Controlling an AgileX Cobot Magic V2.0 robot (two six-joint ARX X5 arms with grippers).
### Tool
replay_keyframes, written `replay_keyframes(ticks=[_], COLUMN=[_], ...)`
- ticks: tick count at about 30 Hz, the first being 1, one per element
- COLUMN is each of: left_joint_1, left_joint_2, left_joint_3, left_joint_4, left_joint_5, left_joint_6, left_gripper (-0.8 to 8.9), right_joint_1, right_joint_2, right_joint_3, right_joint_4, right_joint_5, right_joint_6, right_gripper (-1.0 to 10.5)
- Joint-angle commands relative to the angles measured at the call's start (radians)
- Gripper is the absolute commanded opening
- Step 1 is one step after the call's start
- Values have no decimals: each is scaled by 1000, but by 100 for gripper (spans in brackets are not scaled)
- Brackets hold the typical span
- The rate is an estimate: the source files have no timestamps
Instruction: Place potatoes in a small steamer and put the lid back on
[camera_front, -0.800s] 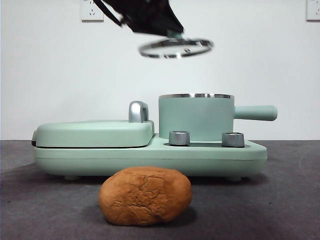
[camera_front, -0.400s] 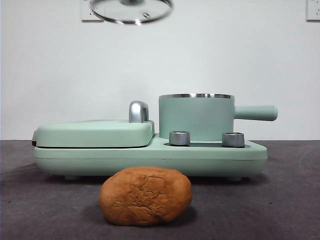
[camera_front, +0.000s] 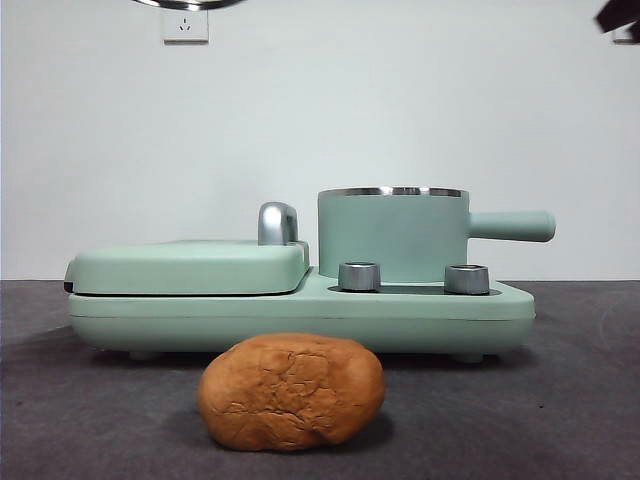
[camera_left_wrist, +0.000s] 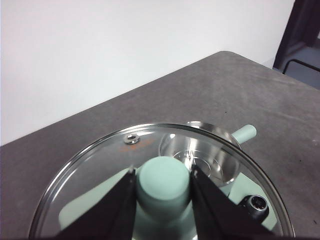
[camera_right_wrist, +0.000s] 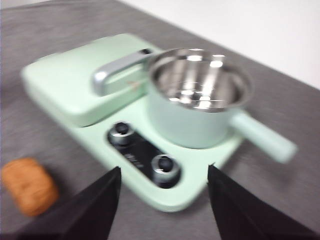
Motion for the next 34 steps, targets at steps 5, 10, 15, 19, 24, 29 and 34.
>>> replay_keyframes(ticks=[5, 10, 15, 19, 24, 29, 34], left_joint_1=[14, 14, 14, 14, 14, 14, 14], left_joint_2=[-143, -203, -210, -210, -210, -210, -210], left_joint_3=[-127, -206, -216, -216, -216, -216, -216], left_joint_4=[12, 0, -16, -14, -14, -14, -13], left_joint_5=[-25, -53, -67, -68, -68, -69, -69], left_joint_6=[-67, -81, -81, -80, -81, -80, -77], left_gripper=[11, 11, 10, 10, 10, 10, 10], right_joint_1=[134, 243, 342, 410, 468, 507, 515], right_joint_2=[112, 235, 374, 483, 607, 721, 811], right_joint_3=[29, 50, 68, 68, 68, 68, 68], right_joint_4=[9, 11, 47, 127, 201, 274, 315], right_joint_5=[-42, -42, -39, -39, -39, -39, -37], right_joint_6=[-46, -45, -48, -49, -51, -53, -53], right_gripper=[327, 327, 327, 327, 327, 332, 335])
